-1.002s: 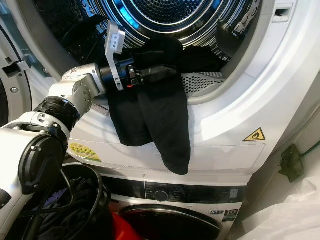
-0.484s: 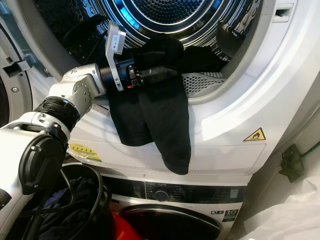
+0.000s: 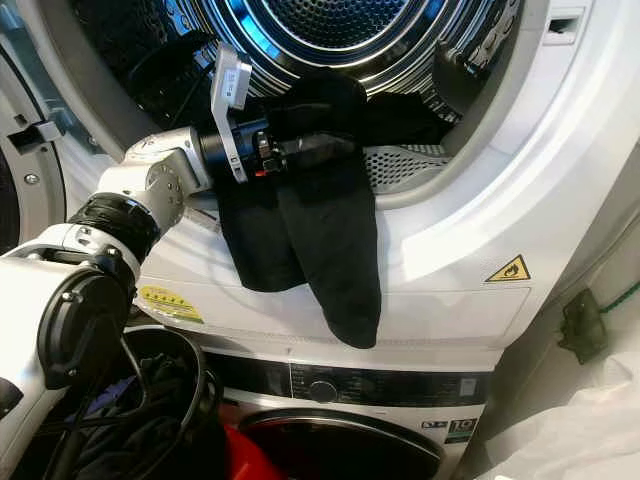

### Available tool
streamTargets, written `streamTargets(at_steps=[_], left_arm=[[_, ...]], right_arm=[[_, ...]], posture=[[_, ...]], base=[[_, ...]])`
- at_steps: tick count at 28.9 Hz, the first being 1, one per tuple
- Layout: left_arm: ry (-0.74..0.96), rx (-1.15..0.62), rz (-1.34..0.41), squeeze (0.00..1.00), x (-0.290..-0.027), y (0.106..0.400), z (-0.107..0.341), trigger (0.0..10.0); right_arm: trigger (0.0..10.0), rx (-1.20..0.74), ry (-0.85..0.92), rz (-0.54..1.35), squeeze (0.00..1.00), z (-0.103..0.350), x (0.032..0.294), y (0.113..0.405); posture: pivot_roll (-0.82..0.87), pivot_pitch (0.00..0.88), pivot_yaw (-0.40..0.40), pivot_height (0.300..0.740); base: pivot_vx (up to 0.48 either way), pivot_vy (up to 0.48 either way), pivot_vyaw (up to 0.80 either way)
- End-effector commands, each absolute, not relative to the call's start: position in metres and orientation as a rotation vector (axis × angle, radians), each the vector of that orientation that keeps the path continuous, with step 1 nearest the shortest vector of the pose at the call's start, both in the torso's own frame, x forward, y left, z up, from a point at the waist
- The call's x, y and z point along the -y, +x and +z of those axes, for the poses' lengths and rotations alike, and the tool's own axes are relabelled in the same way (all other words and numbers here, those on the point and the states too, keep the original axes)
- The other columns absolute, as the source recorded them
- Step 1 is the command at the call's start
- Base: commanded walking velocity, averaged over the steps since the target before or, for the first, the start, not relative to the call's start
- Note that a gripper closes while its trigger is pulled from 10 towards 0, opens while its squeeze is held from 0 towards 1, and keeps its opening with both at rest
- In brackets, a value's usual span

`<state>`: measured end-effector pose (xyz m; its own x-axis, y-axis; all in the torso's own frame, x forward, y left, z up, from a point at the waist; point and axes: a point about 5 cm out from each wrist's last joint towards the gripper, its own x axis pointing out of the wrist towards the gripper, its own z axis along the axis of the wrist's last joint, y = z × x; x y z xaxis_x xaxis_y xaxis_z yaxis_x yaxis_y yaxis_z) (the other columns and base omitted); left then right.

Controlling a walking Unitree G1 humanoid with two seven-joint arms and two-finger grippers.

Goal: Clothes washing

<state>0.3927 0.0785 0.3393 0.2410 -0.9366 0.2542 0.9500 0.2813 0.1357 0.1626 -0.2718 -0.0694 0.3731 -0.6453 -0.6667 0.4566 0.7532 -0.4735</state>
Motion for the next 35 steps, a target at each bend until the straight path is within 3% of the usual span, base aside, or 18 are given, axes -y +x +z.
streamTargets(at_steps=[1, 35], left_arm=[[-0.020, 0.326, -1.307, 1.00, -0.0789, 0.3909, 0.3457, 10.0], [-0.021, 0.336, -1.314, 1.00, -0.0797, 0.3903, 0.3477, 10.0]], right_arm=[[10.0, -0.947, -0.225, -0.702, 0.00, -0.0690, 0.2691, 0.1656], [10.0, -0.946, -0.225, -0.693, 0.00, -0.0685, 0.2701, 0.1666]], posture=[[0.00, 0.000, 0.132, 0.740], [0.01, 0.000, 0.120, 0.740]], base=[[0.000, 0.000, 0.00], [0.000, 0.000, 0.00]])
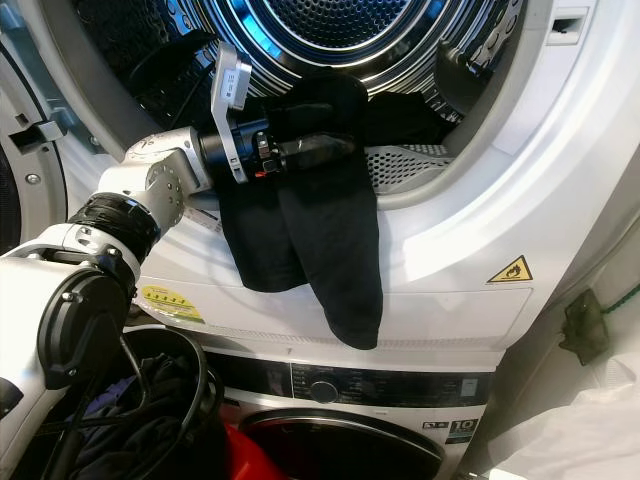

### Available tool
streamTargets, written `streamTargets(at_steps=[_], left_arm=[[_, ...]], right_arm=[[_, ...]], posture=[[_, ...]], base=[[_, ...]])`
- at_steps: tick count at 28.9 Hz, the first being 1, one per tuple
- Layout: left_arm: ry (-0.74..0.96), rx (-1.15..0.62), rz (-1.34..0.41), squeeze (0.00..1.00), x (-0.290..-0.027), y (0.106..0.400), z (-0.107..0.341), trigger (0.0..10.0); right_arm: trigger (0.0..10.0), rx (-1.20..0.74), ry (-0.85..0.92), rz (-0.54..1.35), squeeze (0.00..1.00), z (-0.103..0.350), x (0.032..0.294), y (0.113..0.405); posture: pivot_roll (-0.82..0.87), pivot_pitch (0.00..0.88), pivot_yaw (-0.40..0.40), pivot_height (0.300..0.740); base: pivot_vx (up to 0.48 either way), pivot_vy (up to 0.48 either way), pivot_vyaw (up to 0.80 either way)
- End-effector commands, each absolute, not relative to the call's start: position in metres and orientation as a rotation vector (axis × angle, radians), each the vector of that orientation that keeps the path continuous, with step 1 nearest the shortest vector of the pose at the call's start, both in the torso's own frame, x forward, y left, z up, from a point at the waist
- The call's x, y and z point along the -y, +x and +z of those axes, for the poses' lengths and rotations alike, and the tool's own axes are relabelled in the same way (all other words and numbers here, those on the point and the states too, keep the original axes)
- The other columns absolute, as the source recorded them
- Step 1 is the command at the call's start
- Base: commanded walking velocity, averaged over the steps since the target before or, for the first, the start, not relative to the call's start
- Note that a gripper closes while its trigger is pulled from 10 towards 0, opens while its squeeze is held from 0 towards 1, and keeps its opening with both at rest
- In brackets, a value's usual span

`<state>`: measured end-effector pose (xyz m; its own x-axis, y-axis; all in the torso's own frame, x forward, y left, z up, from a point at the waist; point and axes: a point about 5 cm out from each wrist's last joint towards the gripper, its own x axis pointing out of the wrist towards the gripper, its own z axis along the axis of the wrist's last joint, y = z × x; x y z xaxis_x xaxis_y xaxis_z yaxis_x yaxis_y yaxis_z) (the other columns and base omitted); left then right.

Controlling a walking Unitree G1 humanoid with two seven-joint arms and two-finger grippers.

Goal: Clothes washing

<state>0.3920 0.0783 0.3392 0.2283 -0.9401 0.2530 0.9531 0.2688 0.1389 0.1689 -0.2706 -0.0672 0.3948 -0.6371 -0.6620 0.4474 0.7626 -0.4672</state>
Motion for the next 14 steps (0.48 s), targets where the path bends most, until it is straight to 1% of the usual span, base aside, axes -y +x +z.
streamTargets(at_steps=[1, 14], left_arm=[[-0.020, 0.335, -1.314, 1.00, -0.0798, 0.3902, 0.3476, 10.0], [-0.022, 0.341, -1.322, 1.00, -0.0780, 0.3896, 0.3492, 10.0]], right_arm=[[10.0, -0.947, -0.224, -0.694, 0.00, -0.0685, 0.2702, 0.1663], [10.0, -0.943, -0.223, -0.694, 0.00, -0.0678, 0.2714, 0.1670]], posture=[[0.01, 0.000, 0.120, 0.740], [0.00, 0.000, 0.117, 0.740]], base=[[0.000, 0.000, 0.00], [0.000, 0.000, 0.00]])
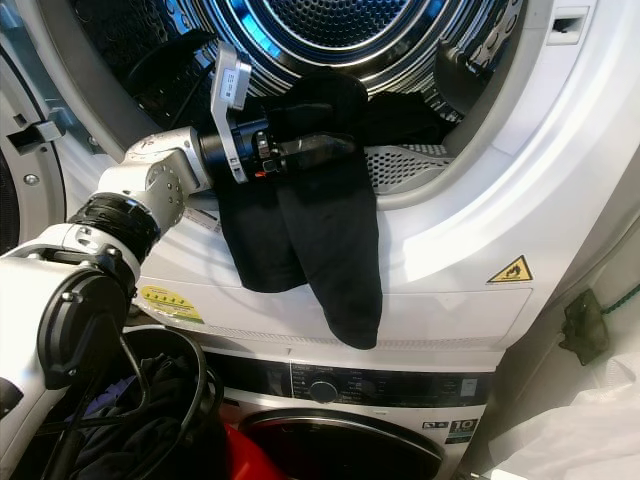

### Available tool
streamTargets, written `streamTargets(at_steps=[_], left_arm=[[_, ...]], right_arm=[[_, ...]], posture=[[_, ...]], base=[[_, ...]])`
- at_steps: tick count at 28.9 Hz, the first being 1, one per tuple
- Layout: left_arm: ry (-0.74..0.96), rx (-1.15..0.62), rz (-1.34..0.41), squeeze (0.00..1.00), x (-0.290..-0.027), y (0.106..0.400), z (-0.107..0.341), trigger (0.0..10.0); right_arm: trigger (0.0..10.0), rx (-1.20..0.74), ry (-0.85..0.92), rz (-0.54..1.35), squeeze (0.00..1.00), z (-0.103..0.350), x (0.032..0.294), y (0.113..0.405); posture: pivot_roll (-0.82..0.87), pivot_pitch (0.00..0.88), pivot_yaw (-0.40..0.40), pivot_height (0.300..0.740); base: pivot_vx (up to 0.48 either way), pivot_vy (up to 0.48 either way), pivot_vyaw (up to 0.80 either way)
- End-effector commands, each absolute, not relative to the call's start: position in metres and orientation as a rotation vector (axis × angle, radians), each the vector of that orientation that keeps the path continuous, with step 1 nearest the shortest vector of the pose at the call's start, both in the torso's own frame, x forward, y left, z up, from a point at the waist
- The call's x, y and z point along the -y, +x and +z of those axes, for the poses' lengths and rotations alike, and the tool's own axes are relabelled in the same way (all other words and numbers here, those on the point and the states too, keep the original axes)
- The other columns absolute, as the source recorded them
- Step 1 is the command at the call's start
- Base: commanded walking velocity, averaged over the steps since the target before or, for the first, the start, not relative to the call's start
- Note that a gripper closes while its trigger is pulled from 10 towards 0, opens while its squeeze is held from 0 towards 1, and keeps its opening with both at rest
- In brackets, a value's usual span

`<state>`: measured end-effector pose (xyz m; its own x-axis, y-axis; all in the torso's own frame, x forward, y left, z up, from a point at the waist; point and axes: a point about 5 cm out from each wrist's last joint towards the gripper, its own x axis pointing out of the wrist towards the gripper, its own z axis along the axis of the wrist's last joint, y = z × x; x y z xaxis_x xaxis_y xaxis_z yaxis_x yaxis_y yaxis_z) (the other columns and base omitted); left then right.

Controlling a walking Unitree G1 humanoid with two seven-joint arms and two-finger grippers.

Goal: Clothes washing

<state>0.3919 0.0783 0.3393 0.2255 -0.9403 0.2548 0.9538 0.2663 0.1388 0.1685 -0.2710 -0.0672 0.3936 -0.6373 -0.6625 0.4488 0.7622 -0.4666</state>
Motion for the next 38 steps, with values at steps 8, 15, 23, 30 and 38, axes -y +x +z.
streamTargets(at_steps=[8, 15, 23, 30, 38], left_arm=[[-0.021, 0.347, -1.322, 1.00, -0.0801, 0.3896, 0.3485, 10.0], [-0.024, 0.343, -1.309, 1.00, -0.0842, 0.3905, 0.3466, 10.0], [-0.013, 0.342, -1.310, 1.00, -0.0849, 0.3903, 0.3480, 10.0], [-0.003, 0.336, -1.321, 1.00, -0.0823, 0.3898, 0.3467, 10.0], [-0.010, 0.337, -1.309, 1.00, -0.0850, 0.3905, 0.3450, 10.0]], right_arm=[[10.0, -0.947, -0.231, -0.683, 0.00, -0.0676, 0.2725, 0.1672], [10.0, -0.941, -0.241, -0.671, 0.00, -0.0663, 0.2718, 0.1705], [10.0, -0.935, -0.236, -0.654, 0.00, -0.0661, 0.2661, 0.1755], [10.0, -0.941, -0.237, -0.649, 0.00, -0.0672, 0.2651, 0.1740], [10.0, -0.931, -0.242, -0.654, 0.00, -0.0642, 0.2702, 0.1769]], posture=[[0.00, 0.000, 0.096, 0.740], [0.01, 0.000, 0.094, 0.740], [0.01, 0.000, 0.099, 0.740], [0.03, 0.000, 0.090, 0.740], [0.01, 0.000, 0.085, 0.740]], base=[[0.000, 0.000, 0.00], [0.000, 0.000, 0.00], [0.000, 0.000, 0.00], [0.000, 0.000, 0.00], [0.000, 0.000, 0.00]])
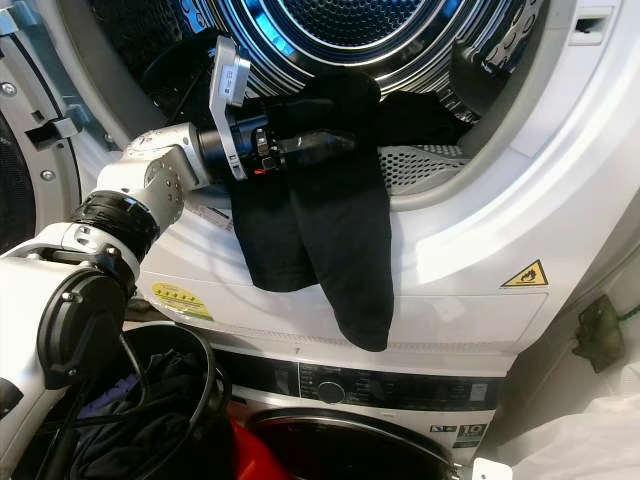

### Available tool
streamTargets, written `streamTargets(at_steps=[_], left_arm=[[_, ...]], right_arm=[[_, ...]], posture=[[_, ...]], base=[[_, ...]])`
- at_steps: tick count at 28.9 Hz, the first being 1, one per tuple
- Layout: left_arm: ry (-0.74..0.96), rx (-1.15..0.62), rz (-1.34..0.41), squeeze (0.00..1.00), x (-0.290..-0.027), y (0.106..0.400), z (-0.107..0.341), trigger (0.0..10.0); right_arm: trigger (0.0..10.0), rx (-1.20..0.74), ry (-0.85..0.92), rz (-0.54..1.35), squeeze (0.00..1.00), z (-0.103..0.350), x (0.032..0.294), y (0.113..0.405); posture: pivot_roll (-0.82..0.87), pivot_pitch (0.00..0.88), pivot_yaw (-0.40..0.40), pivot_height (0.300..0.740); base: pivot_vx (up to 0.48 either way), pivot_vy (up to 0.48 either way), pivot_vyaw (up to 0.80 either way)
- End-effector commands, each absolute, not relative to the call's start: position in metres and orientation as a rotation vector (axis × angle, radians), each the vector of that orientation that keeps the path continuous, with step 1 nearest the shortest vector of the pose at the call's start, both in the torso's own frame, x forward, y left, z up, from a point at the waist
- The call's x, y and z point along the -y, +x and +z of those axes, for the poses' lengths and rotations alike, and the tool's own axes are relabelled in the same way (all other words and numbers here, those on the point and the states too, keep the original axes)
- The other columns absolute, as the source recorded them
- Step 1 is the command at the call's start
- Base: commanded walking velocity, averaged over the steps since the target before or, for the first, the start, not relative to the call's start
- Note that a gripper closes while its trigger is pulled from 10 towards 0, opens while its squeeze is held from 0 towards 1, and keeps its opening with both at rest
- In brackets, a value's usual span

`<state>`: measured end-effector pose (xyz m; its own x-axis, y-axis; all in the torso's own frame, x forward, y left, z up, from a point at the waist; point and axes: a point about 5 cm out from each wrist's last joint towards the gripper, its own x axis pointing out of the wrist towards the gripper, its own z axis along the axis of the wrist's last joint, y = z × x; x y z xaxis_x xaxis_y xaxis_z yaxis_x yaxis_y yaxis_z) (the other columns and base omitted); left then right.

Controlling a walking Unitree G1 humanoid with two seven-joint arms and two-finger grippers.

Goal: Clothes washing

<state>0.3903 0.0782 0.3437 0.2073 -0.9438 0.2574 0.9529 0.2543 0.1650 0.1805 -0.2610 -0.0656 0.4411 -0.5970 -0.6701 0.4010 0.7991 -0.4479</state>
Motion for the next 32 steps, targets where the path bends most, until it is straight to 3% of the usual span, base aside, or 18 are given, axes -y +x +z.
streamTargets(at_steps=[1, 32], left_arm=[[-0.008, 0.335, -1.307, 1.00, -0.0845, 0.3907, 0.3445, 10.0], [0.007, 0.321, -1.325, 1.00, -0.0851, 0.3899, 0.3444, 10.0]], right_arm=[[10.0, -0.929, -0.242, -0.655, 0.00, -0.0637, 0.2706, 0.1777], [10.0, -0.951, -0.218, -0.650, 0.00, -0.0688, 0.2658, 0.1707]], posture=[[0.01, 0.000, 0.082, 0.740], [0.02, 0.000, 0.099, 0.740]], base=[[0.000, 0.000, 0.00], [0.000, 0.000, 0.00]])
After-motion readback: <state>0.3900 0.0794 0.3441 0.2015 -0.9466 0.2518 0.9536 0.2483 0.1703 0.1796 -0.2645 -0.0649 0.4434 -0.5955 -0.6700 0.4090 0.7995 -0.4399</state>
